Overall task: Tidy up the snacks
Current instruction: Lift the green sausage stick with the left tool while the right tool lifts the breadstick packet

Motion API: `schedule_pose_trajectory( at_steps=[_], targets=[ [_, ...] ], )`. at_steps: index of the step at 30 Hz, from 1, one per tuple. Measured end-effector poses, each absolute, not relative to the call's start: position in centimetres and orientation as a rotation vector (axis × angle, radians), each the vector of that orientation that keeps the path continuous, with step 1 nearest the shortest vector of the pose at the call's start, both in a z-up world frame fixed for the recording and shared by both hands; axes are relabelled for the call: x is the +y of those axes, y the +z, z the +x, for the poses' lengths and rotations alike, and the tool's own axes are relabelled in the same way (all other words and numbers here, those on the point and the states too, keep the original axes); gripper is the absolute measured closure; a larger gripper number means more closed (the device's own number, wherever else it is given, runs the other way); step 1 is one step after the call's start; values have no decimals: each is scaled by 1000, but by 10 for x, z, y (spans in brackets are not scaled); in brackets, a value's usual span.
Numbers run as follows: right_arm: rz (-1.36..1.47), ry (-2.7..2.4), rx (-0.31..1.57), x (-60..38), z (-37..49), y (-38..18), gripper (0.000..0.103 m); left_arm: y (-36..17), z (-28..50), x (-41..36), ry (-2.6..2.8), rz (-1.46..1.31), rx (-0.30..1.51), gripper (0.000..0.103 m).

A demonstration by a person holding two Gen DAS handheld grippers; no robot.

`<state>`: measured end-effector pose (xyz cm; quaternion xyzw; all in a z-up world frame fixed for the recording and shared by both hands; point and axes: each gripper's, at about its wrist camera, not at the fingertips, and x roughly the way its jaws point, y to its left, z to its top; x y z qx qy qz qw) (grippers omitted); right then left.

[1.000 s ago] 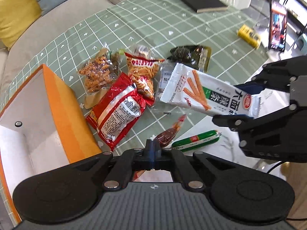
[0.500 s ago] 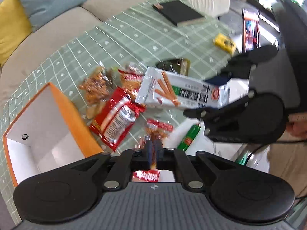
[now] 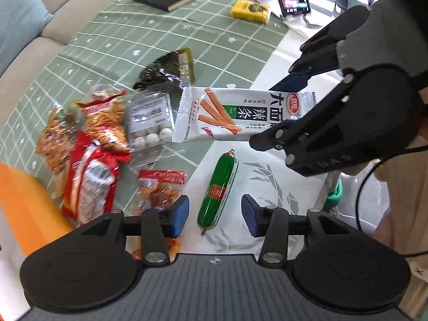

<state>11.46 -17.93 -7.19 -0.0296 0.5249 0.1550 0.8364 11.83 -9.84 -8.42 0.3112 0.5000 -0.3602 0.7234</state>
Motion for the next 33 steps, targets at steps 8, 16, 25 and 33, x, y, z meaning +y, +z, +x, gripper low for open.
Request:
schedule_pose_trajectory(
  at_steps=[8,16,25,33],
  targets=[
    [-3,322,1145,-189,117,-96,55,-113,127,-110,-777,676,1170,55],
    [3,333,1151,-189,122,-105,55,-118,136,-110,-691,568,1249,78],
    [-38,327,1156,-180,125,-91,55,-82,134,-95,-625,510,1291,78],
    [-102,381,1109,-157,136,-45,55,-20,142,-58,-558,503,1230,78]
  ],
)
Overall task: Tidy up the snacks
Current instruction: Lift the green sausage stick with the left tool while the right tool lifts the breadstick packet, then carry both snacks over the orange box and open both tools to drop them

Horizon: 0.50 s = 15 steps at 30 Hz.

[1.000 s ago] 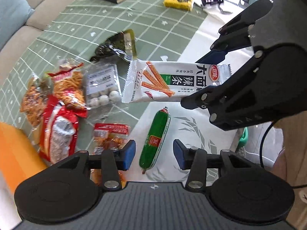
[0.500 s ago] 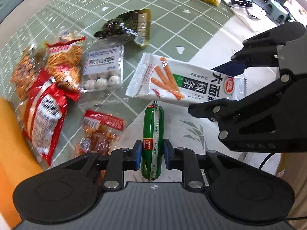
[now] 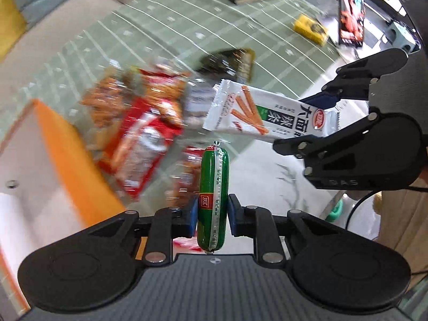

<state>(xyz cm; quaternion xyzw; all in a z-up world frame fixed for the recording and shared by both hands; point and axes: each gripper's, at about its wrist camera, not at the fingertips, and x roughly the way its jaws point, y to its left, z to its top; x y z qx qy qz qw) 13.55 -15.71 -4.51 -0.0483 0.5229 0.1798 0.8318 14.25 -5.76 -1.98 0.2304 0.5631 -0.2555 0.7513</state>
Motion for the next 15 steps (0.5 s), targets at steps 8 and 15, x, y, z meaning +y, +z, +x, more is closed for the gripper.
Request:
schedule_pose_trajectory(
  at_steps=[8,15],
  targets=[
    [-184,507,992,-99,145,14,55,31,155,6,-437,486,1155,78],
    [-190,640,1007,-31,157,40,55,30,164,69,-343,474,1229,78]
  ],
)
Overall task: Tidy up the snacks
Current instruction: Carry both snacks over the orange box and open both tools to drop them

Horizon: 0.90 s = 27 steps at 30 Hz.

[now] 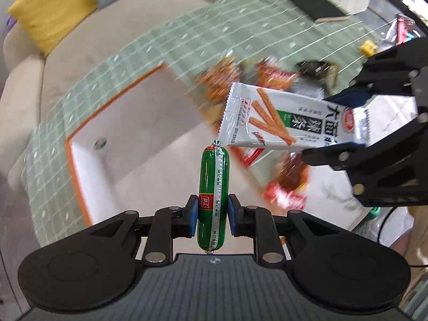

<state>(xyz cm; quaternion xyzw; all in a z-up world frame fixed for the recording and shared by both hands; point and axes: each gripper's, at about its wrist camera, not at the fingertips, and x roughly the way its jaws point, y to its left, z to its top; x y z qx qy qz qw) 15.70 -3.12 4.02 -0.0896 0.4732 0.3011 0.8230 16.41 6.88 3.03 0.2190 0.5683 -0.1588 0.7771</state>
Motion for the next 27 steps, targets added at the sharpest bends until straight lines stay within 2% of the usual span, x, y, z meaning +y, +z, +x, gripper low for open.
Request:
schedule_pose_trajectory(
  at_steps=[12,27],
  targets=[
    [-189,732,1200,68,181,23,55,-9,165,140,-247,447,1353,78],
    [-349,775,1213,125,184,-26,55,-58,166,161,-142,467,1426,78]
  ],
)
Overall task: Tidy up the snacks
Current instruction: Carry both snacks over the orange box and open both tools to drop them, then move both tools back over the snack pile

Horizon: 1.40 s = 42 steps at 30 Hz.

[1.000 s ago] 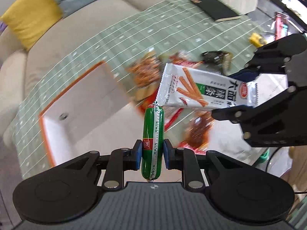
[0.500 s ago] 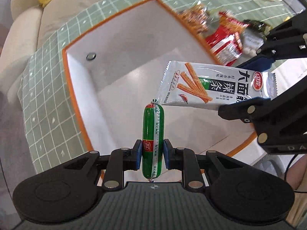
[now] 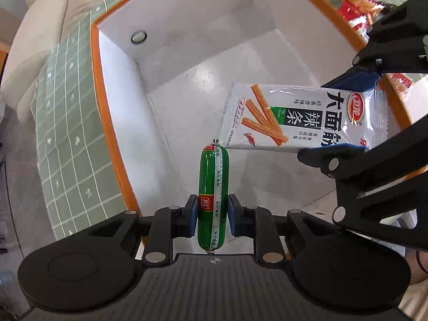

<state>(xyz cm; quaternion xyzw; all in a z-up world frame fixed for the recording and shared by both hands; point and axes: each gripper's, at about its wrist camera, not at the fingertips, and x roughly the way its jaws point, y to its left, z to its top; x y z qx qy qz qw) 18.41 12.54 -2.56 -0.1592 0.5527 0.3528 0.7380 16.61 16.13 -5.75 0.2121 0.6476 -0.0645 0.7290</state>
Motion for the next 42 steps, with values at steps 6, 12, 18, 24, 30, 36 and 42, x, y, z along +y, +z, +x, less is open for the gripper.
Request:
schedule_pose_trajectory(
  at_steps=[6,12,18,24,30,36,42],
  targets=[
    [-411,770,1205,136,190,-39,54,-71,168,164,-143,428,1460,78],
    [-450,775,1182,136,190,-41,53,-75,169,161,-138,429,1462,78],
    [-473,780,1163,137,191,-41,52,-73,169,161,-118,434,1459,78],
    [-492,766,1120,135,190,-33,46,-64,164,158,-114,440,1445,62],
    [-472,731,1076,126,192,-20,39,-51,160,152,-125,435,1409,54],
    [-419,681,1029,108,191,-2,33,-32,152,138,-125,449,1327,47],
    [-383,624,969,76,178,11,30,-12,145,126,-110,392,1246,47]
  ],
)
